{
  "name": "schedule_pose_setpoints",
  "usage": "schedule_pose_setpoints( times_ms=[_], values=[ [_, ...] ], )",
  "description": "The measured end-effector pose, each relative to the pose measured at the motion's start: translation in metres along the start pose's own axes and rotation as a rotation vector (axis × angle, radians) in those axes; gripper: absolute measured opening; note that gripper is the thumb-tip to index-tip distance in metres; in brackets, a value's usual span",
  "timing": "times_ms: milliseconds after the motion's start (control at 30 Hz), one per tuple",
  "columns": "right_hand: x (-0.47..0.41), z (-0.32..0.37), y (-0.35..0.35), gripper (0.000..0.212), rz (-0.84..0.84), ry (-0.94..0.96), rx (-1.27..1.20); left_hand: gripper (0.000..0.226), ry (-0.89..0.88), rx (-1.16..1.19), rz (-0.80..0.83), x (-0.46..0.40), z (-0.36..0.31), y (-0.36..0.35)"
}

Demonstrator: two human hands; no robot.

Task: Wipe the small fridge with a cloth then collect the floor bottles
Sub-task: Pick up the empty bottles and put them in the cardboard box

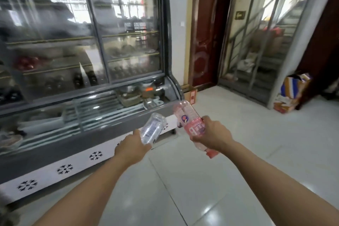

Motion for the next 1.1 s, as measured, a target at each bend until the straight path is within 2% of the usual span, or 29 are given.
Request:
schedule_pose_setpoints(
  times_ms=[300, 500, 700, 933, 1100],
  values=[
    [-0.046, -0.193, 0.102, 0.071, -0.066, -0.167, 0.037, 0.045, -0.164, -0.069, 0.064, -0.053, -0.215, -0.073],
    [-0.083, -0.297, 0.152, 0.069, -0.095, -0.259, 0.033, 0.046, -0.268, -0.120, 0.081, -0.095, -0.332, -0.109],
    [-0.156, -0.368, 0.173, 0.071, -0.090, -0.296, 0.005, 0.051, -0.320, -0.170, 0.099, -0.170, -0.415, -0.144],
    [-0.278, -0.432, 0.200, 0.073, -0.087, -0.319, 0.041, 0.049, -0.366, -0.109, 0.132, -0.298, -0.509, -0.175],
    [-0.363, -0.471, 0.223, 0.077, -0.068, -0.332, 0.010, 0.059, -0.369, -0.070, 0.139, -0.378, -0.573, -0.181]
  ],
)
Point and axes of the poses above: each hand's wrist, its own x-axis away from the middle knuckle, its own y-axis out of the back of the hand, z = x × y, the point moved 5 cm from there along -x, towards the middle knuckle, and after that the axes turned 8 degrees about -x, right-handed, at the moved point
